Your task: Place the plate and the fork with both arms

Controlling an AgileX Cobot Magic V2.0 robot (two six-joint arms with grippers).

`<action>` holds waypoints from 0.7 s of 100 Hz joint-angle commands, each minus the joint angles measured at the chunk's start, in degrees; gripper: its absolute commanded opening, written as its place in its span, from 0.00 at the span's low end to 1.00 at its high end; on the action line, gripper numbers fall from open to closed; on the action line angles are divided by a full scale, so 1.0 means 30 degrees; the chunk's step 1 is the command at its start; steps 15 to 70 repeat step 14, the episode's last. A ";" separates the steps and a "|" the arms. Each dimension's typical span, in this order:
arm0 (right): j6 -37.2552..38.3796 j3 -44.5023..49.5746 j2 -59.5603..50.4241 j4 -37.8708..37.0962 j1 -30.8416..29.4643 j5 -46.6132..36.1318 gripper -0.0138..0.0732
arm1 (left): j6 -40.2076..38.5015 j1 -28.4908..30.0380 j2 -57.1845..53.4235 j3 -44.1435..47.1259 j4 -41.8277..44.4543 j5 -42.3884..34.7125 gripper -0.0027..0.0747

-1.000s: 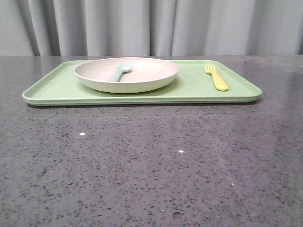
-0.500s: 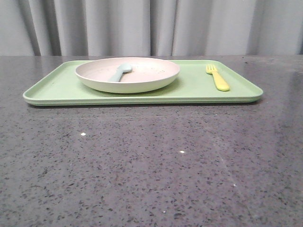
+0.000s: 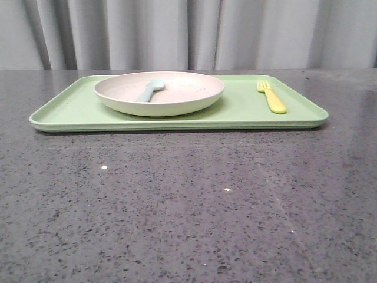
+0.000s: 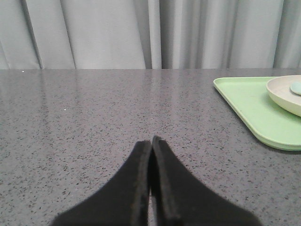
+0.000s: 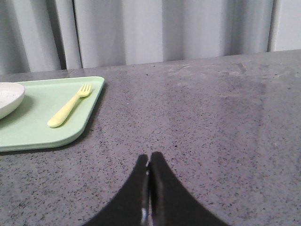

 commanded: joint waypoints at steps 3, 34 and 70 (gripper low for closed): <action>-0.0193 -0.0099 -0.0463 -0.0112 -0.0110 -0.1390 0.08 | -0.0181 0.0022 -0.0614 0.0236 0.0018 -0.1660 0.01; -0.0193 -0.0099 -0.0463 -0.0112 -0.0110 -0.1390 0.08 | -0.0181 0.0022 -0.0614 0.0236 0.0018 -0.1660 0.01; -0.0193 -0.0099 -0.0463 -0.0112 -0.0110 -0.1390 0.08 | -0.0181 0.0022 -0.0614 0.0236 0.0018 -0.1660 0.01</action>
